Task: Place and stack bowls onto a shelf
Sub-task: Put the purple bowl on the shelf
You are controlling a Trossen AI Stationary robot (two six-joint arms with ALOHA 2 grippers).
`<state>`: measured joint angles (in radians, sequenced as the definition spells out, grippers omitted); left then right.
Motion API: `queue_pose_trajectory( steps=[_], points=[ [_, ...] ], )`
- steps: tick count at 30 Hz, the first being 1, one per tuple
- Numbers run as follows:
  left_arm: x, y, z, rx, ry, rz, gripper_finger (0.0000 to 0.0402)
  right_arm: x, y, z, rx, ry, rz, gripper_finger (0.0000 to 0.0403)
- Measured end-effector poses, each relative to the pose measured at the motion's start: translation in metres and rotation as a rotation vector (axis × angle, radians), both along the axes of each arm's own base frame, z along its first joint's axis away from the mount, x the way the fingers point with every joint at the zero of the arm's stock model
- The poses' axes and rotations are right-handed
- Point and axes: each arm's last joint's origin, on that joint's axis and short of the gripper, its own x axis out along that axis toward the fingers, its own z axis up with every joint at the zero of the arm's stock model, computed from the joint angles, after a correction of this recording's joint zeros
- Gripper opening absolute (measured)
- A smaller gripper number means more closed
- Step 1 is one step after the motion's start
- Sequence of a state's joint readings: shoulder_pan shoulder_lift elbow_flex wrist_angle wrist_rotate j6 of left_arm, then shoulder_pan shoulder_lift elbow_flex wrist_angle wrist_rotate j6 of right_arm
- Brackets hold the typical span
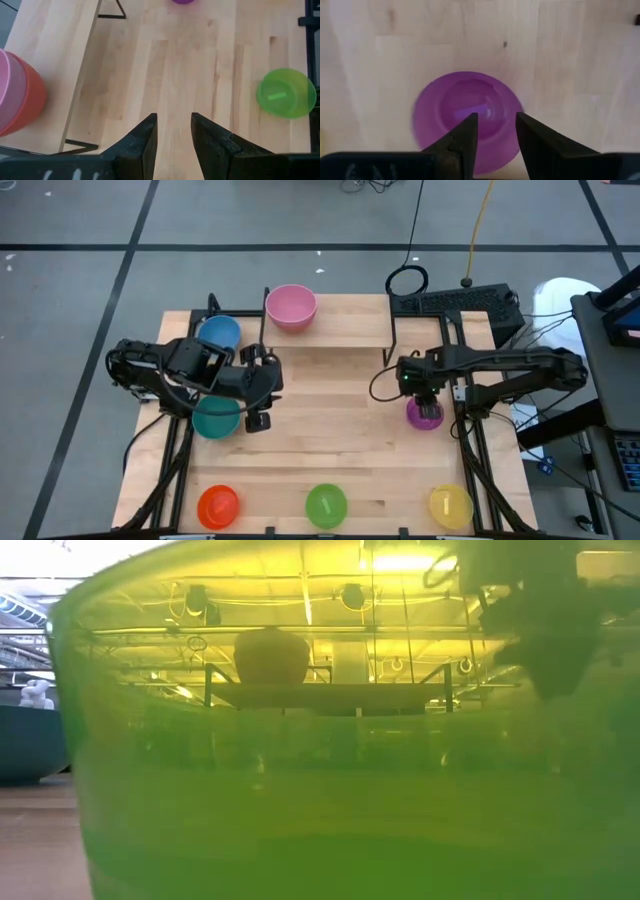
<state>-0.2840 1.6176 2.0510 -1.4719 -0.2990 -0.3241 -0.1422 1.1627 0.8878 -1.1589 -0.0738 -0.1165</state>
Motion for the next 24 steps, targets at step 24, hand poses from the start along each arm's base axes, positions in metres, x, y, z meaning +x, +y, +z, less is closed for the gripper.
queue_pose_trajectory(
  steps=[24],
  points=[
    [0.000, 0.000, 0.000, -0.031, -0.001, 0.025, 0.0124, -0.005, -0.023, -0.022, 0.024, -0.052, 0.026, 0.0128]
  ],
)
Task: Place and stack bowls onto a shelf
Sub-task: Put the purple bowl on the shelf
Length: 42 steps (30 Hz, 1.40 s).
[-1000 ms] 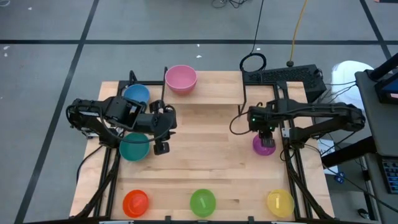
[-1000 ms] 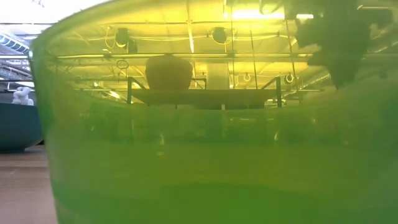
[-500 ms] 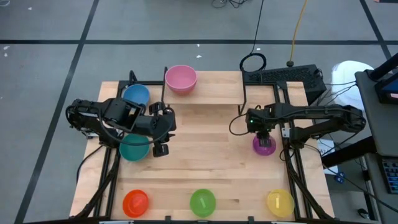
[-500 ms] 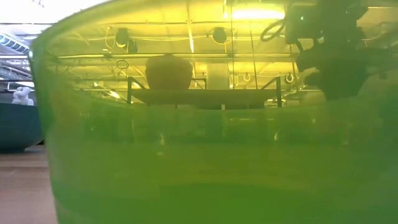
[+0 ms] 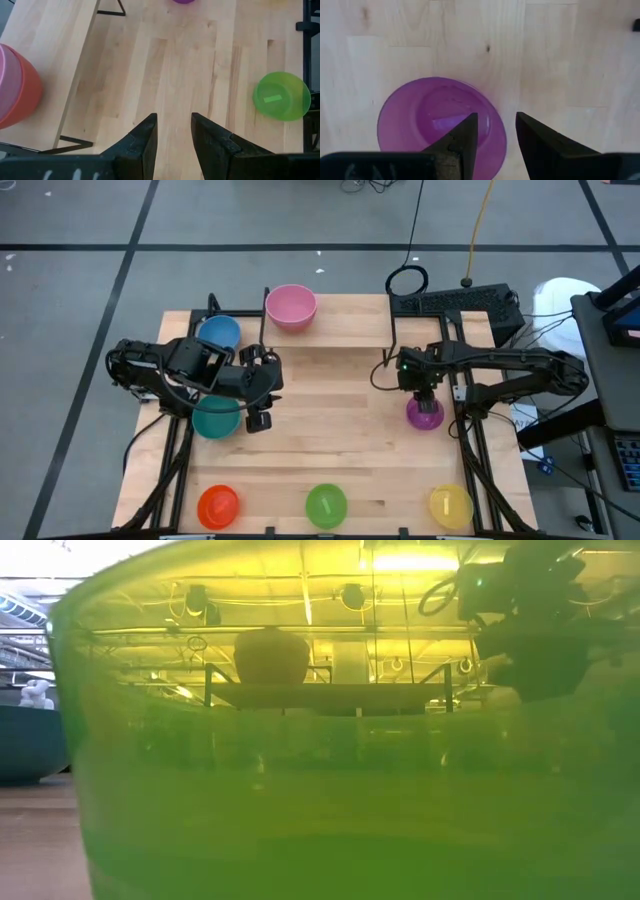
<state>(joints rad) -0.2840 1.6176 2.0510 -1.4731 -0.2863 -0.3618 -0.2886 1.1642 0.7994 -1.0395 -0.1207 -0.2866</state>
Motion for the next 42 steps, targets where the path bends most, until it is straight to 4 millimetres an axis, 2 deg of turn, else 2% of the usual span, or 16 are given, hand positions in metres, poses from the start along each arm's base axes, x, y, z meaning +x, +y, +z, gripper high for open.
queue_pose_trajectory(
  steps=[21, 24, 29, 31, 37, 42],
  points=[
    [0.000, 0.000, 0.000, -0.006, -0.001, 0.009, 0.0124, 0.025, -0.009, -0.044, 0.041, 0.178, 0.172, 0.0125],
    [0.000, 0.000, 0.000, -0.008, -0.001, 0.012, 0.0124, 0.029, -0.011, -0.047, 0.031, 0.153, 0.185, 0.0105],
    [0.000, 0.000, 0.000, -0.009, -0.002, 0.013, 0.0124, 0.031, -0.011, -0.047, 0.029, 0.141, 0.193, 0.0021],
    [0.000, 0.000, 0.000, -0.009, -0.002, 0.013, 0.0124, 0.031, -0.011, -0.047, 0.033, 0.143, 0.169, 0.0008],
    [0.000, 0.000, 0.000, -0.009, -0.001, 0.014, 0.0124, 0.030, -0.008, -0.033, 0.103, 0.091, 0.139, 0.0001],
    [-0.001, 0.000, -0.001, -0.008, 0.010, 0.018, 0.0124, 0.031, -0.011, 0.008, 0.012, 0.109, 0.108, 0.0001]
  ],
)
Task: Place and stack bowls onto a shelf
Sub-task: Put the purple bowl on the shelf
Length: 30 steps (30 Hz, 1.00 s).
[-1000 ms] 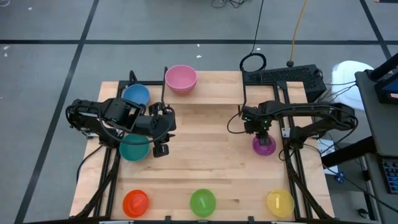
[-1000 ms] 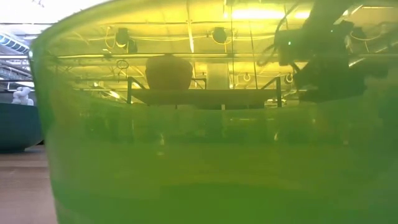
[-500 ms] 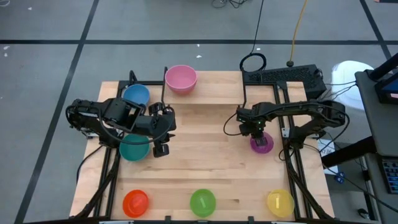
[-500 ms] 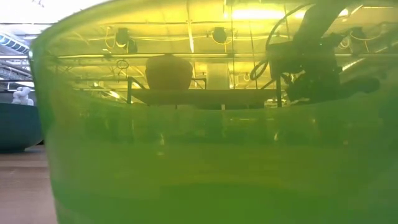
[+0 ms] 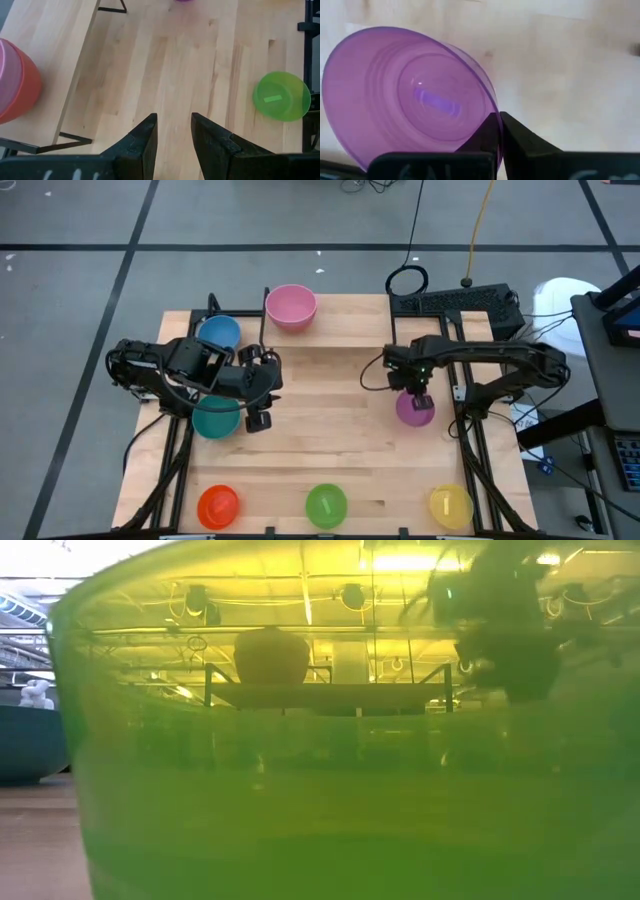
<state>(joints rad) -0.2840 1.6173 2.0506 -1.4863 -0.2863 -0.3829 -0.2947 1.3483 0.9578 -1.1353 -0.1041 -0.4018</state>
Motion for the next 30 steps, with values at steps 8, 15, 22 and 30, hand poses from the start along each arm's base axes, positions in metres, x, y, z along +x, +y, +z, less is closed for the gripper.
queue_pose_trajectory(
  steps=[8, 15, 22, 30],
  points=[
    [-0.003, 0.001, -0.002, 0.003, 0.035, 0.013, 0.0124, 0.018, -0.012, 0.103, -0.200, -0.132, -0.057, 0.0000],
    [-0.005, 0.001, -0.003, 0.023, 0.057, -0.009, 0.0124, 0.033, -0.039, 0.177, -0.297, -0.340, -0.201, 0.0000],
    [-0.005, 0.002, -0.003, 0.039, 0.067, -0.030, 0.0124, 0.060, -0.081, 0.198, -0.333, -0.412, -0.299, 0.0000],
    [-0.005, 0.002, -0.003, 0.045, 0.070, -0.039, 0.0124, 0.087, -0.132, 0.163, -0.279, -0.358, -0.308, 0.0000]
  ],
)
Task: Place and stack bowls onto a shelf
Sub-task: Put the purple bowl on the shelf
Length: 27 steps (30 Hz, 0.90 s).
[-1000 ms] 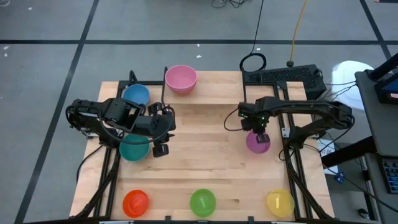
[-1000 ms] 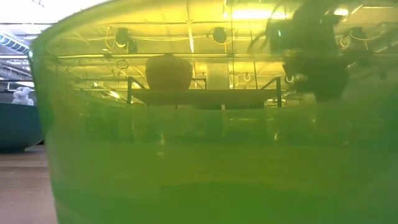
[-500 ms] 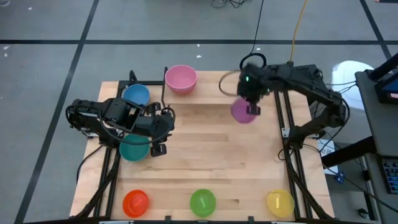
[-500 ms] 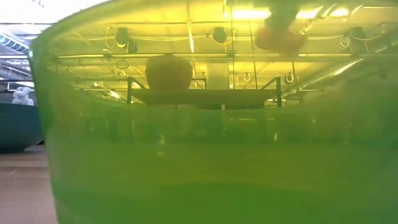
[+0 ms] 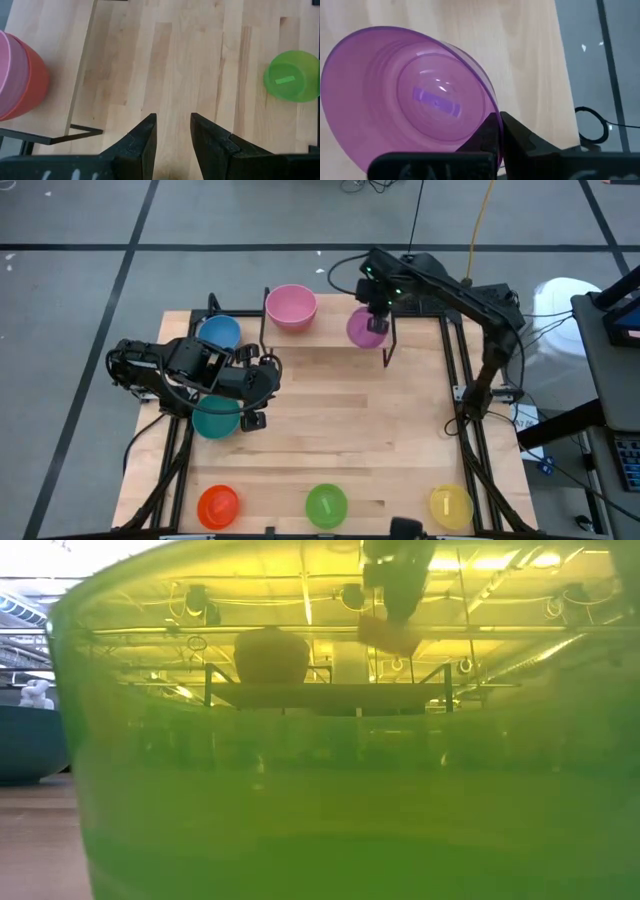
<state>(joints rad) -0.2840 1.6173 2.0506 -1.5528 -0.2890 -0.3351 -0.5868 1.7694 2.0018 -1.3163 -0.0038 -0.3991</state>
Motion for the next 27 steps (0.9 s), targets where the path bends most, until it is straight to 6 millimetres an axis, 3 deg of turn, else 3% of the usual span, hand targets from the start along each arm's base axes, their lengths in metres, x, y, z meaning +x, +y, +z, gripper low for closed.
queue_pose_trajectory(
  steps=[7, 12, 18, 27],
  points=[
    [0.000, 0.000, 0.000, -0.004, -0.001, 0.007, 0.0124, 0.004, -0.039, -0.027, 0.003, 0.049, -0.023, 0.0000],
    [0.000, 0.000, 0.000, -0.005, -0.002, 0.009, 0.0124, 0.003, -0.057, -0.037, -0.008, 0.056, -0.026, 0.0000],
    [0.000, 0.000, 0.000, -0.006, -0.002, 0.011, 0.0124, 0.004, -0.065, -0.046, -0.016, 0.083, 0.022, 0.0000],
    [0.000, 0.000, 0.000, -0.014, -0.005, 0.026, 0.0124, 0.011, -0.071, -0.043, -0.088, 0.021, 0.047, 0.0001]
  ],
)
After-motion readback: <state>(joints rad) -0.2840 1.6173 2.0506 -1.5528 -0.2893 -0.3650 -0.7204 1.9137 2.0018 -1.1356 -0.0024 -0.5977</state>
